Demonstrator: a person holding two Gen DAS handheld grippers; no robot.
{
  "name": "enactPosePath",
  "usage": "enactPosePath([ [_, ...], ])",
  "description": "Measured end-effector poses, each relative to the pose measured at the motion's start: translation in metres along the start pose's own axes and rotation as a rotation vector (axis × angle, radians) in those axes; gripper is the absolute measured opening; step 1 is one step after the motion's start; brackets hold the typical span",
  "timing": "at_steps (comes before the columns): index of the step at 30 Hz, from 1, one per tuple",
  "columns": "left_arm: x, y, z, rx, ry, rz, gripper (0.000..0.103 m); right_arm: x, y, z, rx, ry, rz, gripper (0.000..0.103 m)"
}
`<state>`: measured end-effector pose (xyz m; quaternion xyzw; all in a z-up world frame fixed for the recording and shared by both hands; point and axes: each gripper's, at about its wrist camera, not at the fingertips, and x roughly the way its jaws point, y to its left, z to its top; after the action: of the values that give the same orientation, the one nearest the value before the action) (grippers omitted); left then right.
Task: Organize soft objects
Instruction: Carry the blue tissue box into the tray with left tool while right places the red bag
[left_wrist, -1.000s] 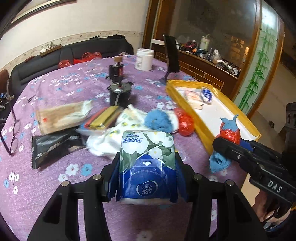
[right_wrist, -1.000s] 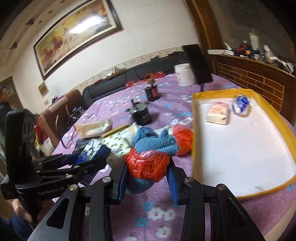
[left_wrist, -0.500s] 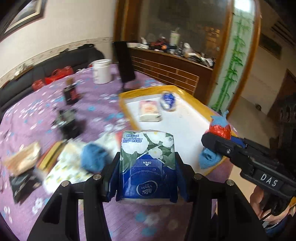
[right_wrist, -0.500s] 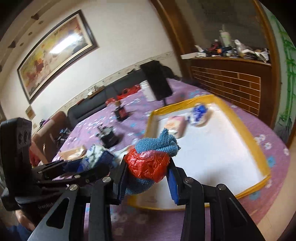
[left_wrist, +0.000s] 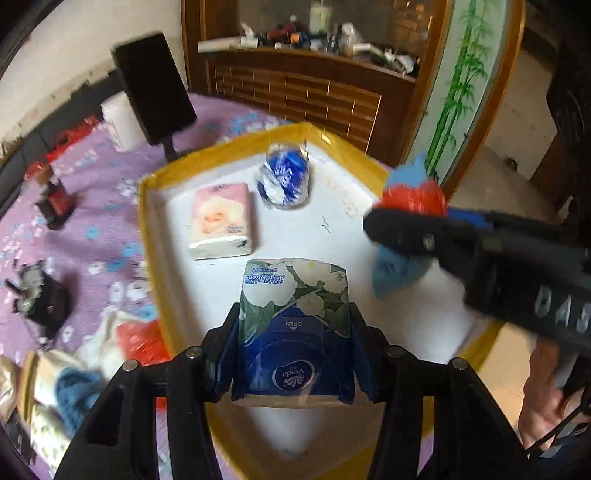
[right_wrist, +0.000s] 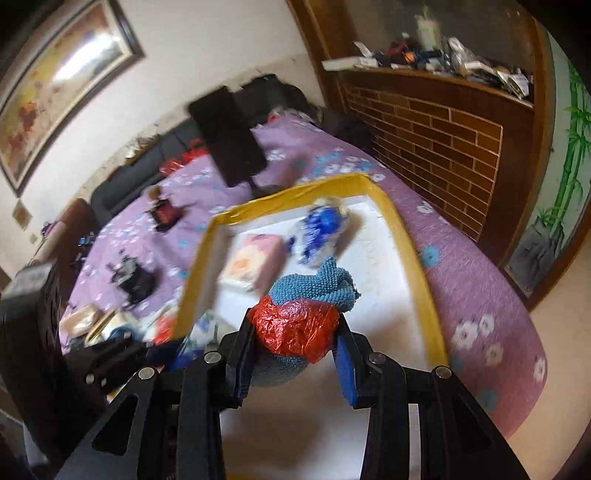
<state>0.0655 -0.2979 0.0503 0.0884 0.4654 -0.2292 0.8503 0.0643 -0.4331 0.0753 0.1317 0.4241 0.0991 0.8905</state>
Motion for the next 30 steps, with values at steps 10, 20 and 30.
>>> enactPosePath([
  [10,0.041,0.006,0.026,-0.049,0.101,-0.008,0.052,0.063,-0.022,0.032,-0.004,0.149,-0.060,0.042],
  [20,0.054,0.010,0.032,-0.083,0.132,-0.020,0.060,0.079,-0.030,0.043,0.014,0.156,-0.108,0.060],
  [30,0.039,0.010,0.030,-0.084,0.093,-0.030,0.065,0.054,-0.029,0.040,0.035,0.084,-0.085,0.061],
])
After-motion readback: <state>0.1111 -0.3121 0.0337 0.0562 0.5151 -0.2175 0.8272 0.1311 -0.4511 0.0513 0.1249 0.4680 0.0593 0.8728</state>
